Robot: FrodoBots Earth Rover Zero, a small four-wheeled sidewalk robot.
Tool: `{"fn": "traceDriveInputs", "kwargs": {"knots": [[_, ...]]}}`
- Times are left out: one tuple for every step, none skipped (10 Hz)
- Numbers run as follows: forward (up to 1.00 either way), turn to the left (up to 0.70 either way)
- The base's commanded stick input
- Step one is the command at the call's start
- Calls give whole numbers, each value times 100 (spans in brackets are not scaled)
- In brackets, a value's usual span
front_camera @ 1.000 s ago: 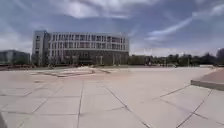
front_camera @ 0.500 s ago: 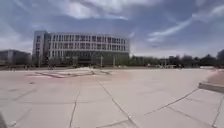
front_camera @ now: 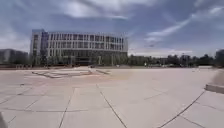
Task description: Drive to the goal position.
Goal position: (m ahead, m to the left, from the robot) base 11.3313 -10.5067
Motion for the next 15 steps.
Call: {"fn": "traceDriveInputs", "kwargs": {"knots": [[70,-14],[70,-14],[70,-14],[70,-14],[70,-14],[70,-14],[70,-14],[70,-14],[70,-14],[70,-14],[70,-14],[70,-14],[70,-14],[70,-14],[70,-14]]}}
